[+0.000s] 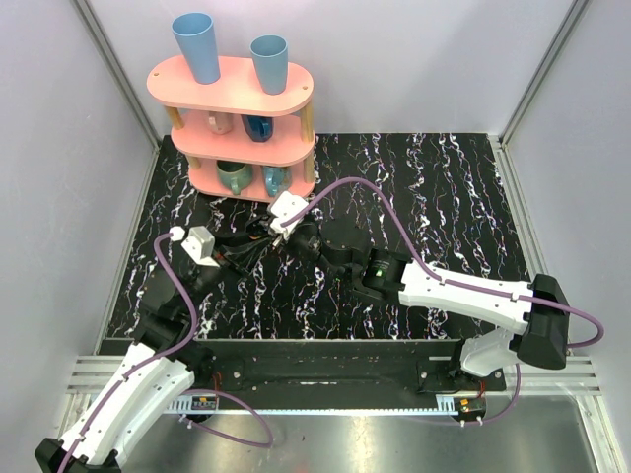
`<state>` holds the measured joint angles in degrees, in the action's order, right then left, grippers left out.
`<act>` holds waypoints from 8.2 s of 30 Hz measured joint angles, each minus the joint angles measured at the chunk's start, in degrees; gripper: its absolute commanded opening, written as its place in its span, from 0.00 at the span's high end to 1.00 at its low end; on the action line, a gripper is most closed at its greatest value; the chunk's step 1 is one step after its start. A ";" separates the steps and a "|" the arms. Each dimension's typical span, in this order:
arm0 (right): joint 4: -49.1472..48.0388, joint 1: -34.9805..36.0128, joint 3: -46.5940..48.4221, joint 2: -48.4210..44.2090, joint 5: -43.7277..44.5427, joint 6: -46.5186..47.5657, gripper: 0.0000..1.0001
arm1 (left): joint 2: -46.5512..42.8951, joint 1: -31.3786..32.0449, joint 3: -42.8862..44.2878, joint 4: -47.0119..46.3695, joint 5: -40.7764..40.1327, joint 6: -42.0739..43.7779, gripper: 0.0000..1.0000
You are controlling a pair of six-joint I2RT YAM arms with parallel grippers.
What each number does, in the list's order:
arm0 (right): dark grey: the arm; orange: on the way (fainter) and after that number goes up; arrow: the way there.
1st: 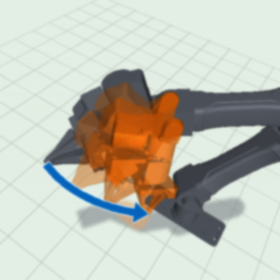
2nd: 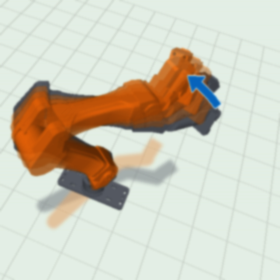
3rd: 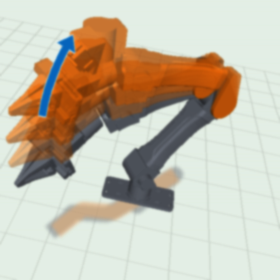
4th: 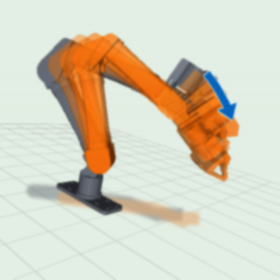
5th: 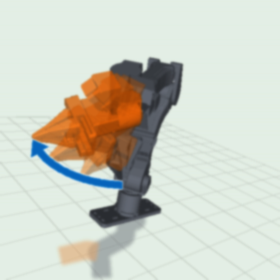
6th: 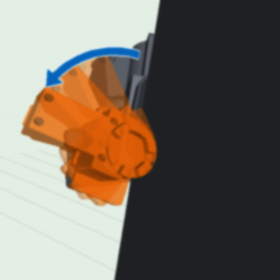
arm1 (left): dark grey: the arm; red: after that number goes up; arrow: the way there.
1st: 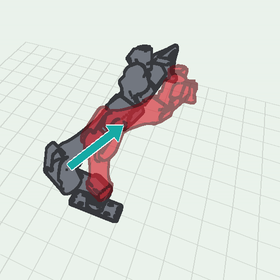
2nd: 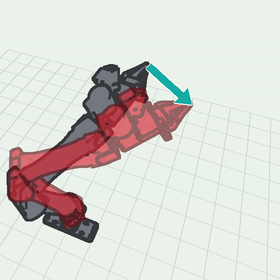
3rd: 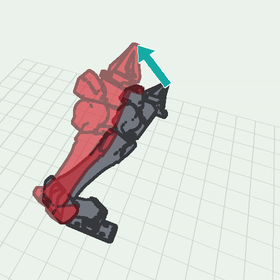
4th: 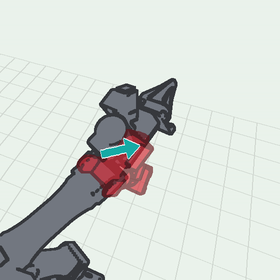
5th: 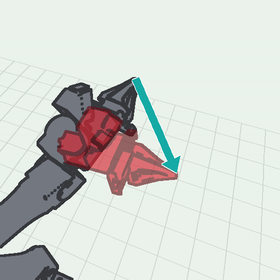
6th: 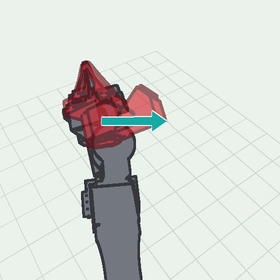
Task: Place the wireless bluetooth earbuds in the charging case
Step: Insert the right earbud into the right side groove of the charging case, then pick up the left earbud from the center of the board.
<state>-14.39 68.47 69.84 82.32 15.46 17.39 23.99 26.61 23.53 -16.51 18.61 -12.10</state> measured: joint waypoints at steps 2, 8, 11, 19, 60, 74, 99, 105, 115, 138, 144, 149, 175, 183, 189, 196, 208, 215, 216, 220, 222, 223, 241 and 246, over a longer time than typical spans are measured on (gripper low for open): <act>0.37 0.00 0.00 -0.13 -0.04 0.42 0.81 | 0.00 0.00 0.00 0.13 0.04 0.04 1.00; 1.03 0.07 0.02 -0.20 -0.02 1.55 0.81 | -0.59 0.00 -3.08 -3.87 0.50 3.02 1.00; 1.33 0.17 0.02 -0.17 0.00 1.88 0.80 | -2.05 0.00 -5.81 -6.62 0.48 4.87 1.00; 1.90 0.20 0.15 -0.17 -0.02 2.34 0.80 | -3.39 0.00 -10.29 -14.25 0.70 8.13 1.00; -0.74 0.24 -1.79 0.83 -1.75 2.95 0.80 | -3.37 0.04 -10.34 -12.41 0.46 8.48 1.00; -1.18 0.15 -2.19 0.55 -3.32 4.00 0.76 | -2.69 0.20 -8.20 -8.81 -1.09 6.21 1.00; 0.76 0.70 -0.90 1.07 -3.28 6.43 0.85 | -1.86 0.20 -6.93 -6.91 -2.19 5.60 1.00; 0.94 1.03 0.72 1.38 -2.56 7.89 0.84 | -1.86 0.20 -5.97 -7.13 -2.23 5.64 1.00; 1.90 1.25 1.31 1.66 -2.03 9.55 0.83 | -1.86 0.20 -5.88 -6.93 -2.38 5.88 1.00; 3.80 1.29 1.84 1.79 0.09 10.62 0.81 | -1.97 0.20 -5.86 -7.04 -2.32 6.21 1.00; 4.48 1.29 2.08 1.86 -0.13 9.44 0.58 | -2.25 0.20 -5.86 -6.93 -2.32 6.25 1.00; 4.90 1.22 2.80 1.88 0.35 8.96 0.40 | -2.25 0.20 -5.86 -6.82 -2.12 6.29 1.00; 1.16 0.04 0.59 -9.75 5.57 1.97 0.21 | -2.29 0.20 -5.88 -7.54 -2.27 6.82 1.00; 12.90 -15.85 -9.38 -10.67 3.39 -26.51 0.32 | -5.88 0.20 -5.84 -5.55 -5.77 8.44 1.00; 17.35 -15.65 -14.01 -2.64 -13.38 -38.99 0.37 | -8.76 0.20 -5.84 -3.67 -10.51 9.31 1.00; 17.33 -13.03 -14.16 8.79 -28.81 -36.63 0.39 | -11.93 0.20 -5.84 -1.86 -14.36 9.31 1.00; 19.82 -11.76 -4.26 23.15 -38.99 -22.97 0.43 | -12.94 0.20 -5.22 0.68 -15.89 9.29 1.00; 20.33 -10.75 -2.34 26.51 -37.70 -20.41 0.44 | -15.15 0.20 -5.07 1.07 -16.11 9.29 1.00; 20.76 -10.40 -2.03 26.75 -36.89 -20.33 0.45 | -15.32 0.20 -4.92 1.25 -16.13 9.27 1.00; 21.03 -9.01 0.42 28.52 -34.01 -20.26 0.44 | -15.47 0.20 -4.59 1.60 -16.33 9.27 1.00; 21.07 -8.20 0.85 28.96 -32.46 -20.22 0.44 | -15.67 0.20 -4.59 1.97 -16.44 9.27 1.00; 21.09 -7.93 1.03 29.20 -31.93 -20.20 0.44 | -15.76 0.20 -4.59 2.05 -16.50 9.27 1.00; 22.93 -4.76 3.37 31.98 -23.61 -19.76 0.49 | -16.06 0.20 -4.57 3.13 -17.03 9.27 1.00; 23.76 -4.28 3.98 32.26 -22.10 -19.76 0.51 | -16.09 0.20 -4.57 3.13 -17.11 9.27 1.00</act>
<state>9.37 64.18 73.82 114.59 -6.63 -2.37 7.90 26.81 18.96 -13.39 1.50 -2.83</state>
